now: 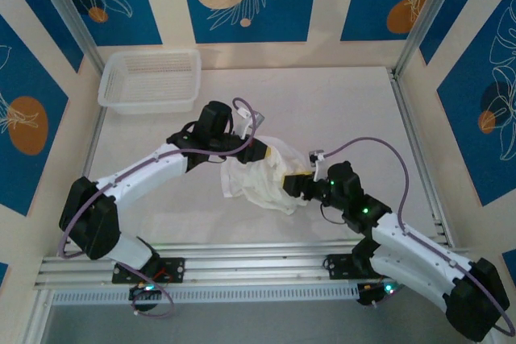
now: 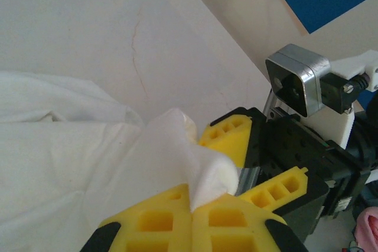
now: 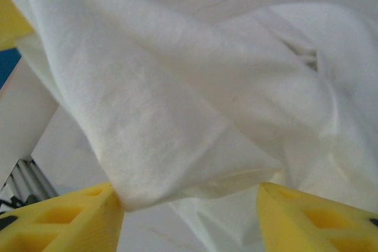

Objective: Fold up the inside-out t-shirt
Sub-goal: Turn the T-shirt inside out at the center of the table.

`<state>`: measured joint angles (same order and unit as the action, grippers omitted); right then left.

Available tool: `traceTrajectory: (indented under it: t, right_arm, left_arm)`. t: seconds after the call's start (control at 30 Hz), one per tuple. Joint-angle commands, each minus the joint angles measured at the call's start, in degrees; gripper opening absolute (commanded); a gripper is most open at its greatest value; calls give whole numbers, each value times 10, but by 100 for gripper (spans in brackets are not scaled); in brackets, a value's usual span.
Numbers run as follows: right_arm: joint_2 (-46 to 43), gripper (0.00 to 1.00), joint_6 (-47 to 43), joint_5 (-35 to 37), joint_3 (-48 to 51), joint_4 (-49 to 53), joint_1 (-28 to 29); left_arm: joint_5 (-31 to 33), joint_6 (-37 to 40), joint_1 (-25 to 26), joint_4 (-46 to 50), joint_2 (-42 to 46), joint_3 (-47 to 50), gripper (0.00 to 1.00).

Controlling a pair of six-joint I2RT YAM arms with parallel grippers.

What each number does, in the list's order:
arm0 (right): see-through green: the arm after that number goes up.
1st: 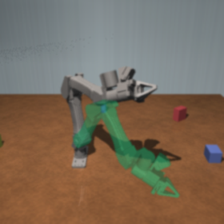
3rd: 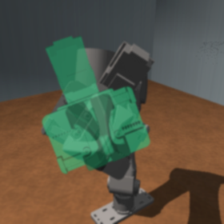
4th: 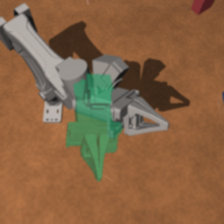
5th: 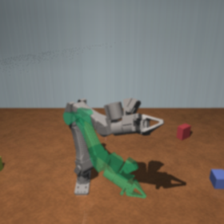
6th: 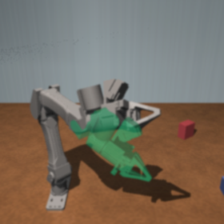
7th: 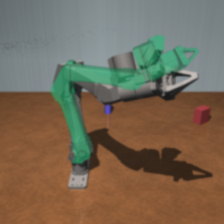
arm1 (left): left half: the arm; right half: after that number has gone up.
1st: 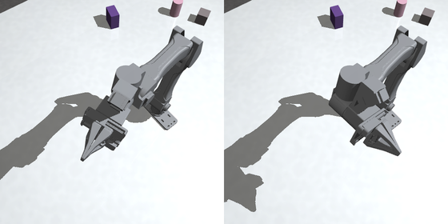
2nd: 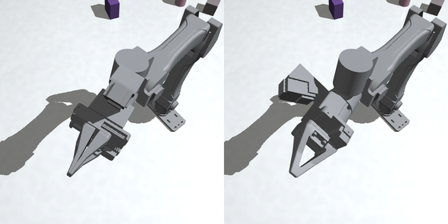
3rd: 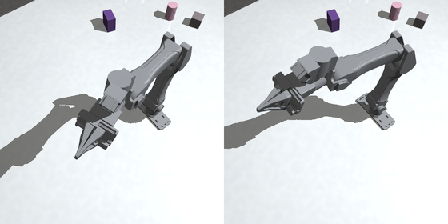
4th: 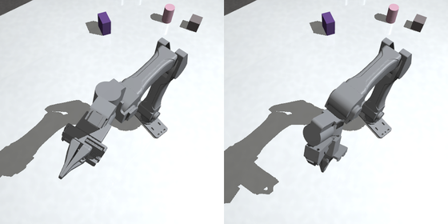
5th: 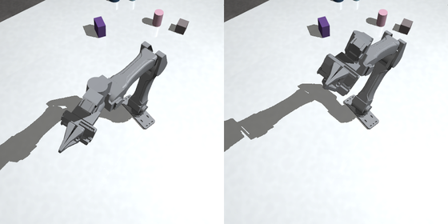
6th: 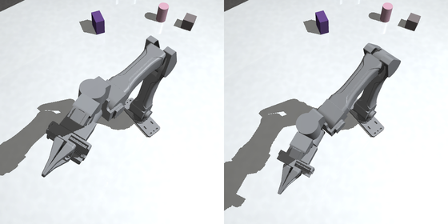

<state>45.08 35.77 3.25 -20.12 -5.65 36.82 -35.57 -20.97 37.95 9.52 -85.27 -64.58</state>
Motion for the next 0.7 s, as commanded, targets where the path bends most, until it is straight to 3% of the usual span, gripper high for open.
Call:
traceTrajectory:
  t: [0.0,0.07,0.1,0.17,0.23,0.3,0.37,0.53,0.6,0.67]
  right_arm:
    - [27,62,-34,-28,-11,-96,6]
    - [35,57,-30,-54,-15,-104,6]
    - [34,47,-21,-54,-20,-97,6]
    - [26,19,2,-64,-33,-80,2]
    - [13,1,27,-80,-43,-67,-3]
    - [1,0,55,-103,-59,-39,-14]
    - [-8,0,80,-136,-70,-28,-30]
    - [-5,0,130,-168,-94,-5,-68]
    - [7,0,133,-179,-105,1,-75]
    - [23,0,130,-189,-118,9,-79]
  left_arm:
    - [-7,-10,-12,6,-9,-15,0]
    - [-8,-12,-13,2,-13,-12,0]
    - [-3,-12,-13,2,-14,-13,0]
    - [31,-5,-15,22,-23,-14,0]
    - [97,14,-22,53,-36,-14,0]
    - [149,25,-37,60,-50,-2,8]
    - [136,18,-63,38,-59,15,13]
    - [72,23,-81,-5,-26,40,54]
    - [67,37,-81,-11,7,56,60]
    - [66,43,-80,-35,53,90,61]
